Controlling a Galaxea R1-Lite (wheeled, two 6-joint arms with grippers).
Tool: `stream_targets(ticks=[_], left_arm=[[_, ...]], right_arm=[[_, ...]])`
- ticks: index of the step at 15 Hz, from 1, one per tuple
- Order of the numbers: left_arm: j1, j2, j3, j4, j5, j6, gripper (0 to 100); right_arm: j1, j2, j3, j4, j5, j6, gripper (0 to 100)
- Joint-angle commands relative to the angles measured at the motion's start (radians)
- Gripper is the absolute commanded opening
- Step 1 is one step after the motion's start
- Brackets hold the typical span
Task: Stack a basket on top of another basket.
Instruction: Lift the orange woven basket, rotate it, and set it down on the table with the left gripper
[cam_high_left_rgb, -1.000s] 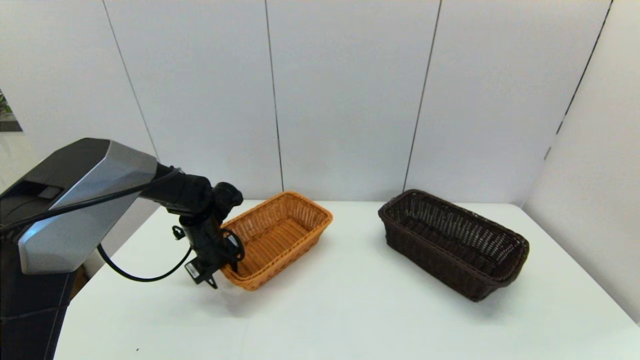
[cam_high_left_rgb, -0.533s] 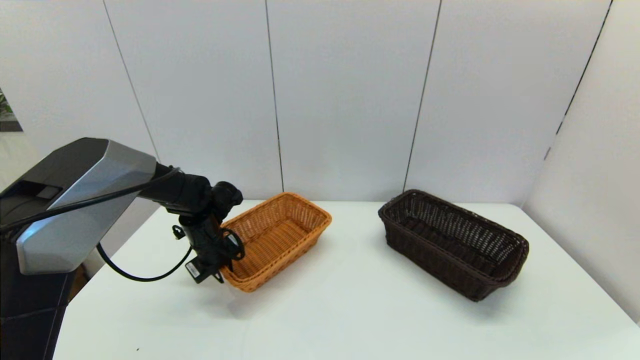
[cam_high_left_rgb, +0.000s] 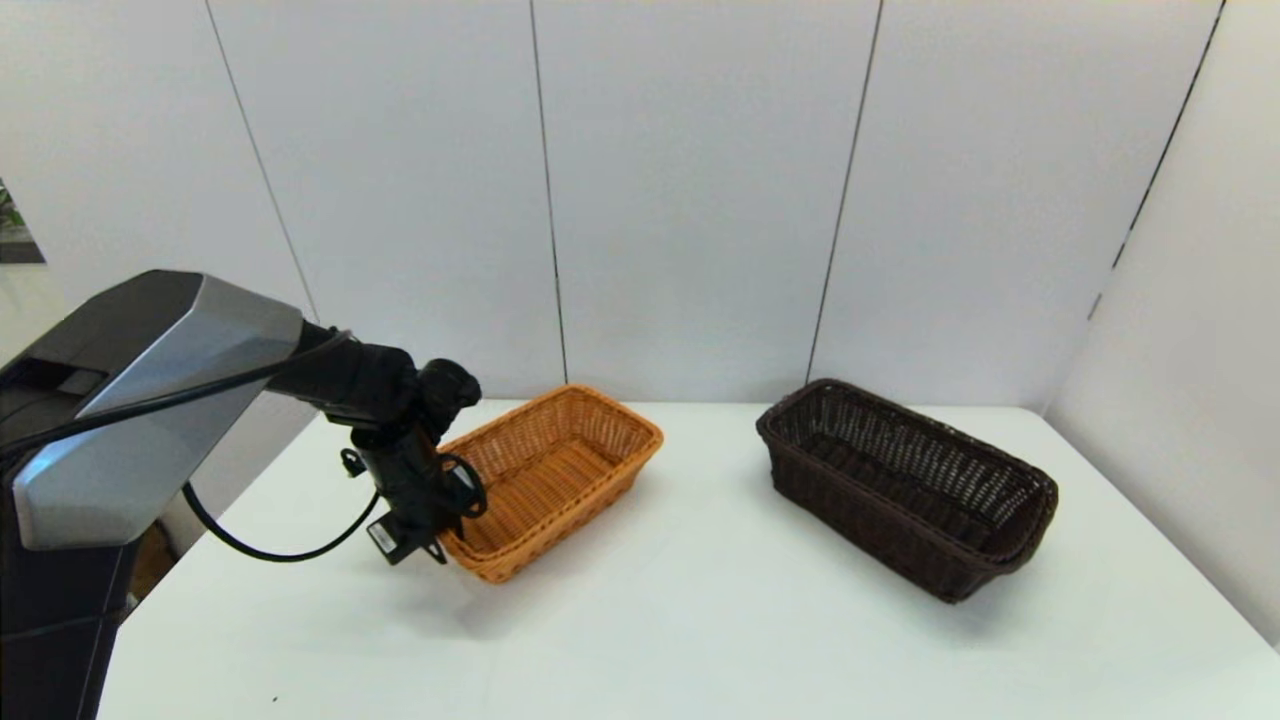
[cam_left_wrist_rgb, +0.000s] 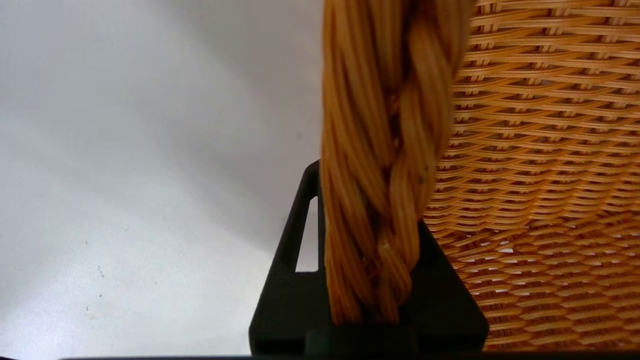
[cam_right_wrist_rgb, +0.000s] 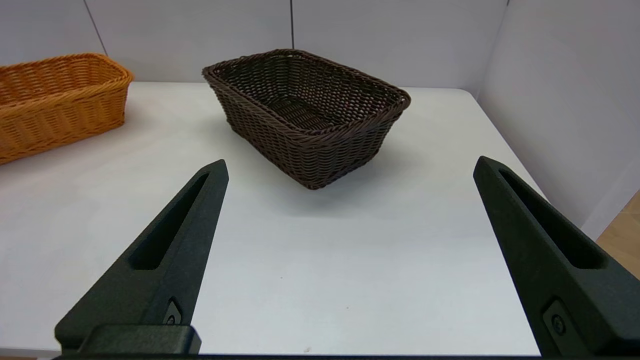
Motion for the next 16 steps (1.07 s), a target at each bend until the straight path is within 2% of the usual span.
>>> stream_targets(ticks=[1,8,13,16], left_arm=[[0.008,-0.06,0.003,0.004,-0.006,0.006,0],[0.011,-0.147,0.007,0.012,-0.011,0.055,0],[0.015,-0.244,0.071,0.003,-0.077,0.115,0],[0.014,-0.273,0.082,0.003,-0.083,0.159,0]], right_arm=[[0.0,0.0,0.0,0.0,0.001,-0.001,100],[0.0,0.0,0.0,0.0,0.001,-0.001,100],[0.0,0.0,0.0,0.0,0.001,-0.001,100],[0.0,0.0,0.0,0.0,0.001,-0.001,100]])
